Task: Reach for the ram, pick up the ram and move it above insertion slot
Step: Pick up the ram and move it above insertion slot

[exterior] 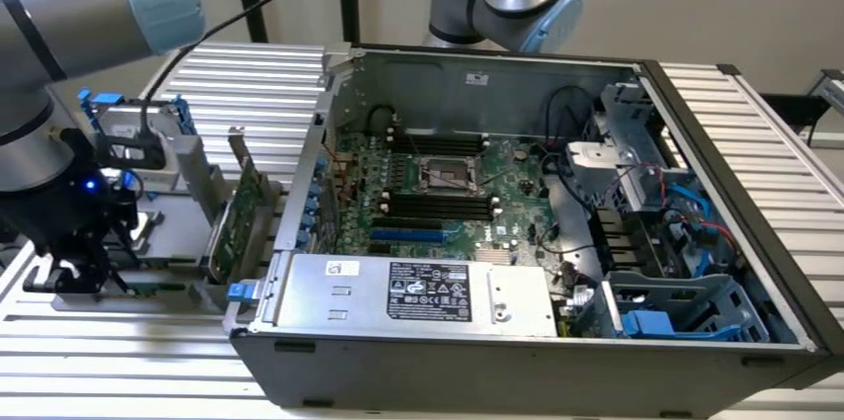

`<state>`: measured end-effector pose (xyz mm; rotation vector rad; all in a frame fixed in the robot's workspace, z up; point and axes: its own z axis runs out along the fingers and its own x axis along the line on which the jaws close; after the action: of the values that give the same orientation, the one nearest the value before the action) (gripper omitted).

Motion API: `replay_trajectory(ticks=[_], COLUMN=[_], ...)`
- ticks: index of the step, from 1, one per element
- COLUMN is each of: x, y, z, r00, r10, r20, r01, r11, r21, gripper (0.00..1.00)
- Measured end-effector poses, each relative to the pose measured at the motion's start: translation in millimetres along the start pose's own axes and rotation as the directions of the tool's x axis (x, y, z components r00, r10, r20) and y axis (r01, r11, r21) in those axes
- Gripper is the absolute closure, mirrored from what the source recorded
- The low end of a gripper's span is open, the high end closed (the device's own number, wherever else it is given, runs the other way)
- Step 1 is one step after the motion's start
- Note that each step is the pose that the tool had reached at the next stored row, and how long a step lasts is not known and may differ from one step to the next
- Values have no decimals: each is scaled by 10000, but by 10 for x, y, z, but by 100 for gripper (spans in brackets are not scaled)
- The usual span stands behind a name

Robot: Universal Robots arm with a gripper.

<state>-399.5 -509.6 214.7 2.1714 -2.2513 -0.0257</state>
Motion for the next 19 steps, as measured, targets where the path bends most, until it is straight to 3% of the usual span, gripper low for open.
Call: replay_trajectory(ticks=[10, 19], x=[2, 0], y=[-8, -34], z=[172, 187], r00=[10000, 10000], r10=[-7, -63], r20=[0, 1], r01=[7, 63], r11=[10000, 10000], r21=[1, 4], gripper=[64, 64])
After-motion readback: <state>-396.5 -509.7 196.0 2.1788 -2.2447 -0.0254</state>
